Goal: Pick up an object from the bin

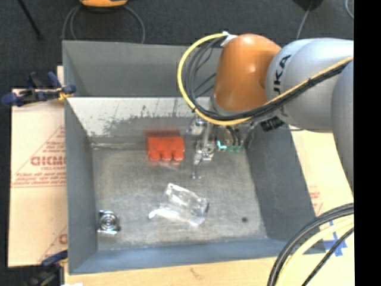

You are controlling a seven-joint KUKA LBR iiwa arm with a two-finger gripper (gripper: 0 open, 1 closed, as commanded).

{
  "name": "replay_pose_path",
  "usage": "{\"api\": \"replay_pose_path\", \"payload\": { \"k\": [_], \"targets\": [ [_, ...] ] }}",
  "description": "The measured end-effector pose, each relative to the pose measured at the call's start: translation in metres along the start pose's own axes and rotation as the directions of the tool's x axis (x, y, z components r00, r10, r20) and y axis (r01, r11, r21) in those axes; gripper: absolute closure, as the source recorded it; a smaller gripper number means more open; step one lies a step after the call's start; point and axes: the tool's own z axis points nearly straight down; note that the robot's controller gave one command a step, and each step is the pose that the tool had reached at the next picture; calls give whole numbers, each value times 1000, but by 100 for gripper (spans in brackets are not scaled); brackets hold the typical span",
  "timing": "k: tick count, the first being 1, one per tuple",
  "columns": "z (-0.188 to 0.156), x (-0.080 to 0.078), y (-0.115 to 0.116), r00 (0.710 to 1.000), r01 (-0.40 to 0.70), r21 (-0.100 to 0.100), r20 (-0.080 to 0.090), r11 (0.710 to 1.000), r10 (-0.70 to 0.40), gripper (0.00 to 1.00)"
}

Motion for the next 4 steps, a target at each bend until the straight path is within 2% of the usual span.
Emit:
{"api": "replay_pose_path", "payload": {
  "k": [1,2,3,4],
  "targets": [
    [72,-30,25,999,-40,-3,29,999,40,0],
    [68,-37,25,930,-367,-9,15,930,368,0],
    [66,-38,26,852,-523,-11,13,853,523,0],
    [82,-34,24,790,-612,-3,7,791,612,0]
  ]
}}
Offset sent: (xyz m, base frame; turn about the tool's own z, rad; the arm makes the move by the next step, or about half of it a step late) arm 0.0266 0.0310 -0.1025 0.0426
